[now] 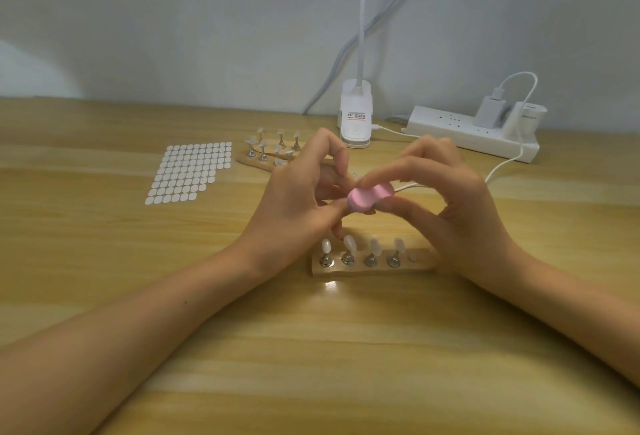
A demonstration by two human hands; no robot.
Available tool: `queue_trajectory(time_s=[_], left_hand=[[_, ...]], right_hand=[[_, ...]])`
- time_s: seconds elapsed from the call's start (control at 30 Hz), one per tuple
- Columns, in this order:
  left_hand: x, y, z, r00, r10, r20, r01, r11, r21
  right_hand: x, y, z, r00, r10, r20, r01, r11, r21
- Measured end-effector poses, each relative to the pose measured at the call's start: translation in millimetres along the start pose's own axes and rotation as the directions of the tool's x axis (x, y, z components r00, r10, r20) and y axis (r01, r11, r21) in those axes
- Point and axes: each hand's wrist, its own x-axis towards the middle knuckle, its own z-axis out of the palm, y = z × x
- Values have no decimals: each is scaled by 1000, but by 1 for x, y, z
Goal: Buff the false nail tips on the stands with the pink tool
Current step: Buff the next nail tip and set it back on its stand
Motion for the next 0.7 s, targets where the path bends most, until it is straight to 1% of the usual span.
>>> queue_trajectory(time_s=[0.03, 0.07, 0.17, 0.2, 0.33, 0.43, 0.5, 0.57, 0.7], left_hand=[[0, 0, 0, 1000, -5, 0, 5, 1000, 2], [0, 1, 0, 1000, -13, 1, 13, 1000, -5], [0, 1, 0, 999, -32, -16, 32, 999, -14], [0, 1, 0, 999, -37, -17, 37, 999, -12], [1, 0, -1, 999, -49, -23, 49, 999, -13], [1, 0, -1, 998, -55, -16, 54, 998, -31], [1, -1, -1, 998, -59, 1, 59, 997, -43], [2, -2, -2, 998, -60, 15, 61, 997, -49], [2, -4, -3, 996, -82, 29, 84, 992, -96]], right_hand=[[0, -1, 1, 1000, -10, 12, 10, 1000, -7], [-1, 0, 0, 1000, 9, 6, -9, 1000, -11], [1, 7, -4, 989, 137, -56, -136, 990, 21], [1, 8, -3, 986, 152, -64, -150, 988, 42], [-1, 7, 2, 994, 93, -59, -86, 990, 111], [-1, 9, 2, 989, 147, -20, -140, 967, 215], [-1, 11, 3, 977, 214, 9, -204, 922, 330], [-1, 11, 3, 970, 241, 35, -234, 884, 405], [-3, 11, 2, 937, 300, 180, -349, 832, 432]])
